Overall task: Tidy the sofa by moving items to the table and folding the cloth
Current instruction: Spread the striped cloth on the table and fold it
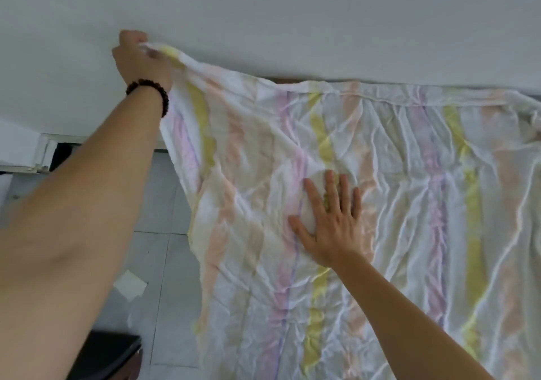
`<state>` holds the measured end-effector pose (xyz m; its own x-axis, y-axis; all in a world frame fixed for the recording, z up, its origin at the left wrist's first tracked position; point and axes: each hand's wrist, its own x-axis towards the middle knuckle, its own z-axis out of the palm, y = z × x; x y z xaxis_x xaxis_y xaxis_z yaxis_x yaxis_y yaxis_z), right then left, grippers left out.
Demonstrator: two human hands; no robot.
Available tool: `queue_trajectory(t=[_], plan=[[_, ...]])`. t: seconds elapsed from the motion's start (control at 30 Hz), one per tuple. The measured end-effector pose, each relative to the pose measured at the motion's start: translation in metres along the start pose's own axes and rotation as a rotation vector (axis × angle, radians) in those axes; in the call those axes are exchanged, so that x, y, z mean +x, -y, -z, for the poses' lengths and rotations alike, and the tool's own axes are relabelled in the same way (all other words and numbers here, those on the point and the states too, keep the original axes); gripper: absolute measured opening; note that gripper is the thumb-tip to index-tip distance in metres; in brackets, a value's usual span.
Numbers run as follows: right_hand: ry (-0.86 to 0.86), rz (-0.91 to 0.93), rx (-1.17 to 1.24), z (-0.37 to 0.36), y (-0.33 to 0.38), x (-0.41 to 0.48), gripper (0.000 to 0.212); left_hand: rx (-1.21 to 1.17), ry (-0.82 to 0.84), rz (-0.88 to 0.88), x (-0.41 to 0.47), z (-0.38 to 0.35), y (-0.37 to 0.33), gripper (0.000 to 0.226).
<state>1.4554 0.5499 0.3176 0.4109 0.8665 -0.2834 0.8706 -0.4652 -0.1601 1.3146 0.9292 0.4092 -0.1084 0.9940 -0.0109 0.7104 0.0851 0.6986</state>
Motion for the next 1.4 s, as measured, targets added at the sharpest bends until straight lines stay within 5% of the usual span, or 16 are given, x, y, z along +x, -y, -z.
queue_trajectory(t=[0.13, 0.37, 0.53, 0.7, 0.8, 1.03, 1.13, 1.4], plan=[[-0.007, 0.001, -0.009, 0.003, 0.0, -0.001, 0.082, 0.082, 0.318, 0.078, -0.043, -0.011, 0.019, 0.079], [-0.007, 0.006, 0.016, 0.0, 0.001, -0.001, 0.081, -0.023, 0.541, 0.165, -0.212, -0.023, 0.103, 0.051], [-0.048, 0.011, 0.012, -0.006, -0.003, -0.002, 0.082, -0.054, 0.612, 0.158, -0.19, -0.03, 0.101, 0.051], [-0.053, 0.004, -0.01, -0.008, -0.002, 0.0, 0.08, 0.252, 0.579, -0.17, -0.152, -0.035, 0.088, 0.049], [-0.027, 0.008, -0.029, -0.006, -0.002, -0.003, 0.08, 0.247, 0.533, -0.146, -0.176, -0.025, 0.107, 0.045], [-0.084, -0.013, 0.01, 0.005, 0.027, -0.039, 0.075, -0.017, 0.6, 0.332, -0.32, 0.058, 0.182, 0.077], [-0.164, 0.064, 0.158, -0.007, 0.043, -0.096, 0.07, -0.204, 0.571, 0.54, -0.369, 0.089, 0.197, 0.055], [0.006, 0.174, 0.031, -0.069, 0.059, -0.205, 0.077, 0.078, 0.274, 0.128, -0.409, 0.122, 0.23, 0.039]])
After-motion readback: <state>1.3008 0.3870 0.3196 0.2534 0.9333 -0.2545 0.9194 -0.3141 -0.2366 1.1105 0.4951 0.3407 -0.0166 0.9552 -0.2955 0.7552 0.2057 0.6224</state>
